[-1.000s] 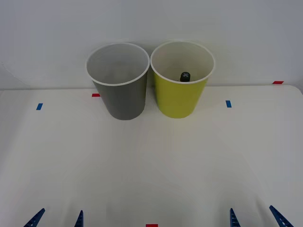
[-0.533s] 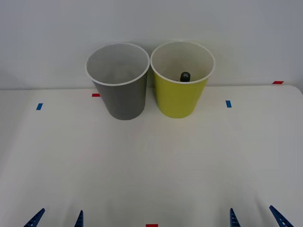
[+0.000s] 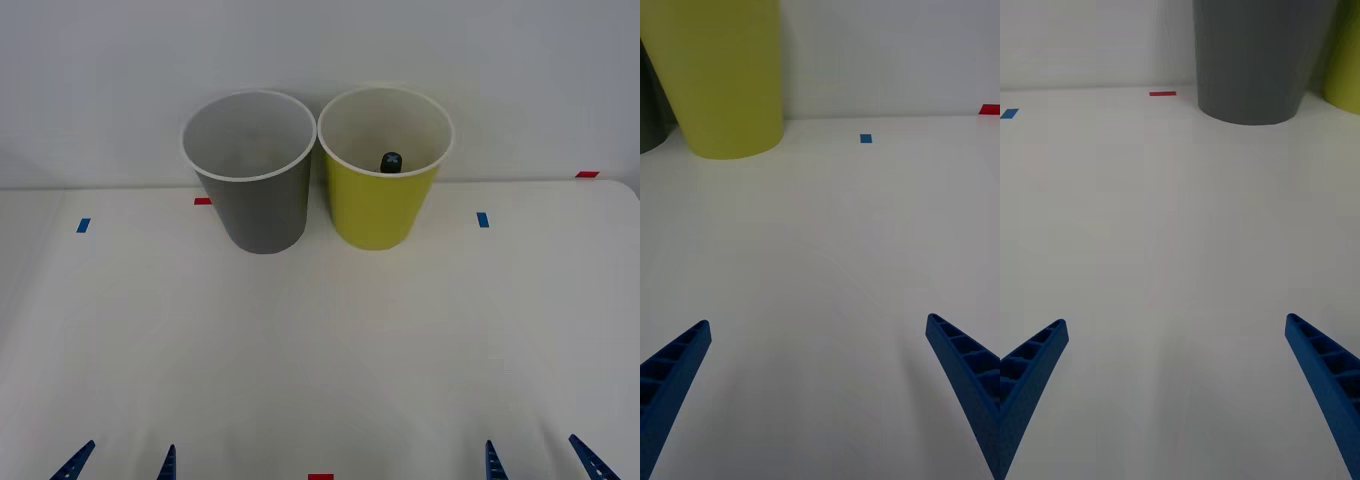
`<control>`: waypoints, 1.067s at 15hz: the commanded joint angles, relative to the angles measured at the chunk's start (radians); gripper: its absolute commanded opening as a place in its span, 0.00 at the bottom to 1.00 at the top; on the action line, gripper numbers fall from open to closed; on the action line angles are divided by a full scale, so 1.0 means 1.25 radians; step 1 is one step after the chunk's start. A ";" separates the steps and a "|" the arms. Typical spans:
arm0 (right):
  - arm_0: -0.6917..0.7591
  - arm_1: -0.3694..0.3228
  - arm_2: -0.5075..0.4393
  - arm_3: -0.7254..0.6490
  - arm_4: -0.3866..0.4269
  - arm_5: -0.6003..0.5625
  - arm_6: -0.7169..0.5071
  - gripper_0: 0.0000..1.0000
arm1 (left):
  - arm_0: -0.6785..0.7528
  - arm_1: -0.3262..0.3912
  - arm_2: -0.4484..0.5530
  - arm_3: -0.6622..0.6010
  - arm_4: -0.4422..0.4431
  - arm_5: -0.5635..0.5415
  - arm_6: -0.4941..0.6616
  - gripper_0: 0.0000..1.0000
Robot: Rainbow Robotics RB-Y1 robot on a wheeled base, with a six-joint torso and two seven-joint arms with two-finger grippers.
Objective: Put cans in the gray bin and PET bottles in the light green bin.
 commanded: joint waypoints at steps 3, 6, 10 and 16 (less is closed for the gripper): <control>0.000 0.000 0.000 0.000 0.000 0.000 0.000 1.00 | 0.000 0.000 0.000 0.000 0.000 0.000 0.000 1.00; 0.000 0.000 0.000 0.000 0.000 0.000 0.000 1.00 | 0.000 0.000 0.000 0.000 0.000 0.000 0.000 1.00; 0.000 0.000 0.000 0.000 0.000 0.000 0.000 1.00 | 0.000 0.000 0.000 0.000 0.000 0.000 0.000 1.00; 0.000 0.000 0.000 0.000 0.000 0.000 0.000 1.00 | 0.000 0.000 0.000 0.000 0.000 0.000 0.000 1.00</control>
